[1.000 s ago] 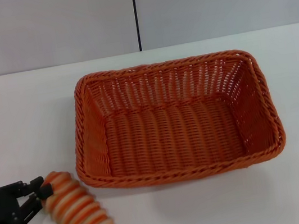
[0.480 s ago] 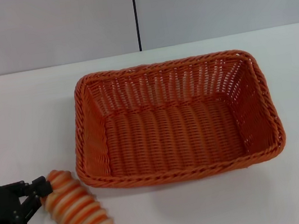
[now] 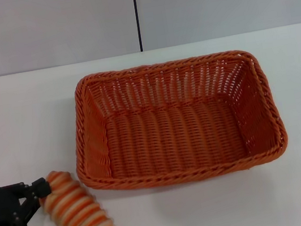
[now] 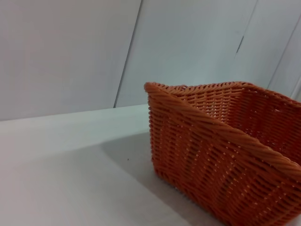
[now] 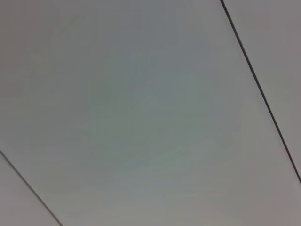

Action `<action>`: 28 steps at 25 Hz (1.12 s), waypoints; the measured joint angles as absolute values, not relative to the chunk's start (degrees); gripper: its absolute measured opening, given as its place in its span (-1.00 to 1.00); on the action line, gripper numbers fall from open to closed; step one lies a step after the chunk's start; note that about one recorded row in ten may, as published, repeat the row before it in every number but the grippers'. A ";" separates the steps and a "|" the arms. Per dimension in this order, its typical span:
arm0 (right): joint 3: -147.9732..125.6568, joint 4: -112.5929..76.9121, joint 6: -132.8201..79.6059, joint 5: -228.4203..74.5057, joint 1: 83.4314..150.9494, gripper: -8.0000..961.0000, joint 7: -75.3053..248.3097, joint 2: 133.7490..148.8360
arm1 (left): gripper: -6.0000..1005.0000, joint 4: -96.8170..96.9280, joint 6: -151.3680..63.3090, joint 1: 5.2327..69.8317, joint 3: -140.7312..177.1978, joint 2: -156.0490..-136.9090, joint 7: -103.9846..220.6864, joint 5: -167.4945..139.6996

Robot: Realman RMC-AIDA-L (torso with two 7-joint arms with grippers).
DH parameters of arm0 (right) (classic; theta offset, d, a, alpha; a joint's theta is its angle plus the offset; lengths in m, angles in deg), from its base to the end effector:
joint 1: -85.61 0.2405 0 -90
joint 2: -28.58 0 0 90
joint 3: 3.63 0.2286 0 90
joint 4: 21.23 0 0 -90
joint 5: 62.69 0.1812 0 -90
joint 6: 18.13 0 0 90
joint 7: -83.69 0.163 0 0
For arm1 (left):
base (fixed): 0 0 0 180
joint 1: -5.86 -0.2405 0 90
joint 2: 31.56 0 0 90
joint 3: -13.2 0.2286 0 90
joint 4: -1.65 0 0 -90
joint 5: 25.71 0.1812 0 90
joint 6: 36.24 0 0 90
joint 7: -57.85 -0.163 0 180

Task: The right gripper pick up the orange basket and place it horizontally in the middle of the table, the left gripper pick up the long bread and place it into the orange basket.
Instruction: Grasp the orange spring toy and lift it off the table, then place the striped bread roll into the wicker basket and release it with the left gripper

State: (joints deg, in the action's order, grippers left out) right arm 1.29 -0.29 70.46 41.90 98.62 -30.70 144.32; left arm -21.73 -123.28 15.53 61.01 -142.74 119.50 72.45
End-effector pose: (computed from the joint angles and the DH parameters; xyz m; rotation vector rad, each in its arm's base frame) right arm 0.3560 0.2343 0.1785 -1.1371 0.6989 1.1906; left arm -0.3240 0.2056 0.0142 -2.4745 -0.8394 -0.6549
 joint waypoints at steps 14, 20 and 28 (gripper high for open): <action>1.64 -0.41 70.49 41.90 98.94 -0.18 -30.40 144.23 | -0.84 -23.64 -125.83 15.07 51.41 -142.01 118.29 72.48; 1.64 -0.41 70.54 41.90 98.95 -0.18 -30.38 144.35 | -0.86 -26.27 -130.45 14.92 43.02 -141.33 118.60 72.41; 1.63 -1.63 70.57 41.90 98.95 -0.18 -30.74 144.54 | -0.87 -28.81 -142.86 21.81 26.76 -146.07 118.69 71.93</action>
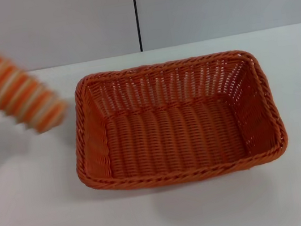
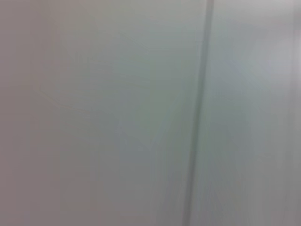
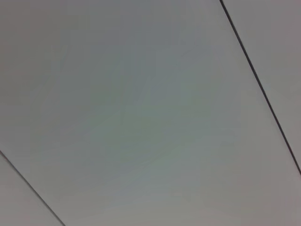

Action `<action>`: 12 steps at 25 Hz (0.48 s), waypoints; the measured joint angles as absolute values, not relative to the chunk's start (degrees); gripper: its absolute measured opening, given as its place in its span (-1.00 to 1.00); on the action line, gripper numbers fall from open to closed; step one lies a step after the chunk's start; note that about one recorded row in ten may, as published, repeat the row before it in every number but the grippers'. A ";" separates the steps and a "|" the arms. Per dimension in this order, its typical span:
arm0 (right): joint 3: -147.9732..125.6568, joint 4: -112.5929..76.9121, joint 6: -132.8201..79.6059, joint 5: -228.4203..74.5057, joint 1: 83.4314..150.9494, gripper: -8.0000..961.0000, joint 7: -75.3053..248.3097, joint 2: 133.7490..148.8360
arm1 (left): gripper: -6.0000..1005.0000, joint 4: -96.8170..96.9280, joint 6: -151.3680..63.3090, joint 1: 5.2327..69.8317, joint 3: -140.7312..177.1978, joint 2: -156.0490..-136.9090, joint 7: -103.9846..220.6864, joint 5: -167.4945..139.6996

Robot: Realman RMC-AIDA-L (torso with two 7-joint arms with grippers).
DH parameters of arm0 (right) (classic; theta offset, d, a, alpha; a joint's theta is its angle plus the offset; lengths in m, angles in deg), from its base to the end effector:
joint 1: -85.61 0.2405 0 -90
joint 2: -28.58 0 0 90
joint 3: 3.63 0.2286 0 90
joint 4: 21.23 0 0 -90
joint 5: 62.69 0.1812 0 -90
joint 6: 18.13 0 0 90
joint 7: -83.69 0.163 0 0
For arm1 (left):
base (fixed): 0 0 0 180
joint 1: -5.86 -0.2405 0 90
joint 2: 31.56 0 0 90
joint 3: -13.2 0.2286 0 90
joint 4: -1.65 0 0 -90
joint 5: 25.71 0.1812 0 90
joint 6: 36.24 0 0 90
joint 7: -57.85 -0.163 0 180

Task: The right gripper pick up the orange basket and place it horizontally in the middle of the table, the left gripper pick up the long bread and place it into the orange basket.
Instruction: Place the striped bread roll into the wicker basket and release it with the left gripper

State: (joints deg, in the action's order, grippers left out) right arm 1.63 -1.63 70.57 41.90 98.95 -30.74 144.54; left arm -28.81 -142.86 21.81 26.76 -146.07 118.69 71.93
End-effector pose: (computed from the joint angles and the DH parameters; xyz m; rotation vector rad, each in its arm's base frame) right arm 0.3551 0.2361 0.1734 -1.1259 0.7157 1.2133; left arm -0.2711 0.2463 0.1047 -2.0726 -0.4190 -1.1216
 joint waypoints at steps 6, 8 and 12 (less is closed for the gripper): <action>1.25 -1.90 70.99 41.82 99.05 -0.18 -30.79 144.79 | -0.87 -27.10 -144.44 29.75 34.44 -149.65 117.06 72.02; 1.22 -1.90 70.99 41.82 98.87 -0.18 -30.79 144.99 | -0.87 -26.36 -144.25 30.26 35.29 -149.66 116.55 72.01; 1.26 -1.90 71.00 41.82 98.63 -0.18 -30.83 145.23 | -0.87 -17.71 -139.11 35.15 43.27 -149.88 110.30 72.35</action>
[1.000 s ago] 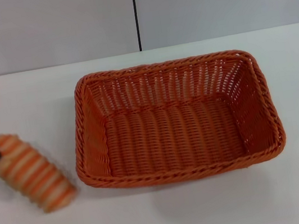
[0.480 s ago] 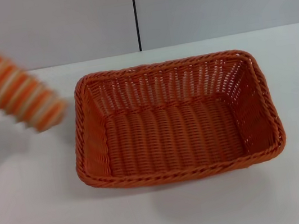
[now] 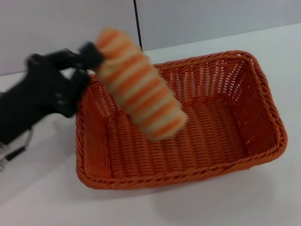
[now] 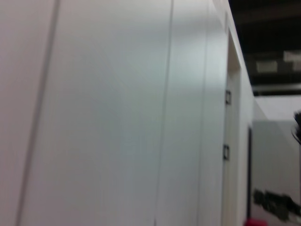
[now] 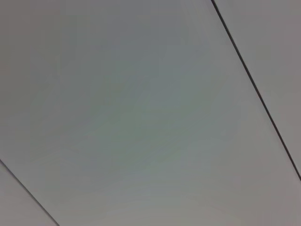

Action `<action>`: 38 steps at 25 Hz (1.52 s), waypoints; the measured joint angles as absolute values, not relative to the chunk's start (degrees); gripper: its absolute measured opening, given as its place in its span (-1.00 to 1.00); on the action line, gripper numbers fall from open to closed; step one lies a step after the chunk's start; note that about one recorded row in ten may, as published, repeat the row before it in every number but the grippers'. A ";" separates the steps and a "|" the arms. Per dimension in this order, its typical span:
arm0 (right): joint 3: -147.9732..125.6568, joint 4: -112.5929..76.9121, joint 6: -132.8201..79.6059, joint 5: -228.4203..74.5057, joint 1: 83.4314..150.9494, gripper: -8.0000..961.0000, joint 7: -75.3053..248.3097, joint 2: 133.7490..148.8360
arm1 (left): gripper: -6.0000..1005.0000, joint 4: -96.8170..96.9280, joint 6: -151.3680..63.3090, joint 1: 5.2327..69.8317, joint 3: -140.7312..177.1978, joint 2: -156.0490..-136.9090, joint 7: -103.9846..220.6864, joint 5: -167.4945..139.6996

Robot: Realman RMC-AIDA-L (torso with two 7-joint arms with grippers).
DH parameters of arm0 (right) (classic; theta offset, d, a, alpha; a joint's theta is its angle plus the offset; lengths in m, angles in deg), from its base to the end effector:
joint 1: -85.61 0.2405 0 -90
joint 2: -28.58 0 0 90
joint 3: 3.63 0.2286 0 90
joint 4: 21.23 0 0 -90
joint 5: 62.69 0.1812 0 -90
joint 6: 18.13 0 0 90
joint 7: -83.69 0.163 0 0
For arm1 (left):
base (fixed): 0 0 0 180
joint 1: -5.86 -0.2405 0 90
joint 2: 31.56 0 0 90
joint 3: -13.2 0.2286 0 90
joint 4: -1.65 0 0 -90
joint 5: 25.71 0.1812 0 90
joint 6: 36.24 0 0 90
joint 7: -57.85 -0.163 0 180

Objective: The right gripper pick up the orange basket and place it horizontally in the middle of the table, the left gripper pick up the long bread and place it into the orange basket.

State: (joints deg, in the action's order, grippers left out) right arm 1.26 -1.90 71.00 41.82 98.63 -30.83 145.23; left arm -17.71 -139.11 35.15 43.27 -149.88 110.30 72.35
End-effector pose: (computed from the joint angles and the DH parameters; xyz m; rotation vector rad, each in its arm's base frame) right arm 0.3538 0.2345 0.1668 -1.1295 0.7281 1.2219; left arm -0.1900 0.2782 0.0149 -2.4200 -0.2659 -1.2953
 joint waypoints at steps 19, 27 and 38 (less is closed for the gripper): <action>1.11 -1.90 70.79 41.47 99.26 -0.18 -30.83 145.21 | -0.38 -14.04 -133.96 33.80 46.24 -149.69 110.24 68.03; 2.35 -2.14 71.14 41.86 99.33 -0.18 -30.55 145.31 | 0.14 -15.01 -137.17 27.40 45.10 -149.60 107.44 52.70; 6.27 -5.08 71.83 42.05 99.27 -0.18 -32.16 146.12 | 0.68 -5.07 -138.92 19.16 26.33 -149.83 97.99 38.85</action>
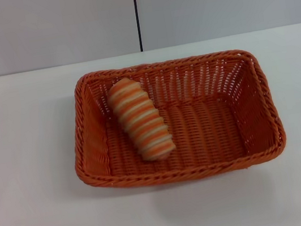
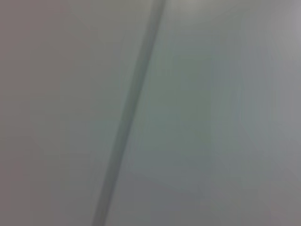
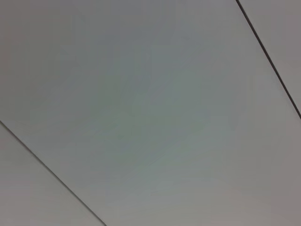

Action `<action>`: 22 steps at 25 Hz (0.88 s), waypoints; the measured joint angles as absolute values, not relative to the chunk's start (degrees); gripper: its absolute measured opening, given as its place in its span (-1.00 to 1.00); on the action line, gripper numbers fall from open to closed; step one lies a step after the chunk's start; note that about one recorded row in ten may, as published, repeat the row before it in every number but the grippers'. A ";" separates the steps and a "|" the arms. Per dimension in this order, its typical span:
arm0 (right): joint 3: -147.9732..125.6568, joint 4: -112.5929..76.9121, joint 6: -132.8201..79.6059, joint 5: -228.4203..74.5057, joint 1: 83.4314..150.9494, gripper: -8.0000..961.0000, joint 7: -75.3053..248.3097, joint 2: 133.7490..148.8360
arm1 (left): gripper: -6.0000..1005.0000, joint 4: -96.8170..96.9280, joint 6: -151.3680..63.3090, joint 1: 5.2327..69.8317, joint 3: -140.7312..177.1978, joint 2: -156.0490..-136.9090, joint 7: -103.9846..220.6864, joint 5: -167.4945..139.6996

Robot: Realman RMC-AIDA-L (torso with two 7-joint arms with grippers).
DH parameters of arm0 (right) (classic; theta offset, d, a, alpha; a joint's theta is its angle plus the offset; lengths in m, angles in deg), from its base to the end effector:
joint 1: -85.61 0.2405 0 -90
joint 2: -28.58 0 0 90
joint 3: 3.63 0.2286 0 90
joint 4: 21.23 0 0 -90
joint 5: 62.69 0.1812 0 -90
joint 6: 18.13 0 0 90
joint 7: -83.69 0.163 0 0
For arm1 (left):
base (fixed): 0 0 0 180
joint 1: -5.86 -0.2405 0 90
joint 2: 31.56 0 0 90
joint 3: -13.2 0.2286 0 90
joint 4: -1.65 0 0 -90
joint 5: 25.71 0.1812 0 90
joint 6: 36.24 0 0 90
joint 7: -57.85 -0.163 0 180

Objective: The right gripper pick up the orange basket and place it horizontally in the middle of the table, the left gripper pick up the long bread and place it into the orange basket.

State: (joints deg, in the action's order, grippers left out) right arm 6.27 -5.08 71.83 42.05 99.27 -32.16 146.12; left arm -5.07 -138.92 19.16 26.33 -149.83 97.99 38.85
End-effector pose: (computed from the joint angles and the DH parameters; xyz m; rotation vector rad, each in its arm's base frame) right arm 0.3562 0.2304 0.1625 -1.0277 0.7335 1.2628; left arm -0.2993 0.2343 0.1117 -1.3106 -0.4390 -1.2113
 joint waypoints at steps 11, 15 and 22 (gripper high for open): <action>7.50 -5.57 70.17 42.08 100.44 -0.18 -34.76 146.69 | 0.68 -2.53 -139.49 17.95 20.45 -150.04 96.21 38.70; 7.69 -5.70 69.88 42.08 100.56 -0.18 -34.78 146.73 | 0.68 -2.01 -139.49 18.77 20.36 -150.04 96.10 38.70; 8.20 -6.15 69.61 42.08 100.56 -0.18 -35.66 146.96 | 0.69 -0.61 -139.51 19.71 19.95 -150.06 92.42 38.70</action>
State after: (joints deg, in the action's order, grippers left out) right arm 8.20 -6.15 69.61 42.08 100.56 -35.66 146.96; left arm -0.61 -139.51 19.71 19.95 -150.06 92.42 38.70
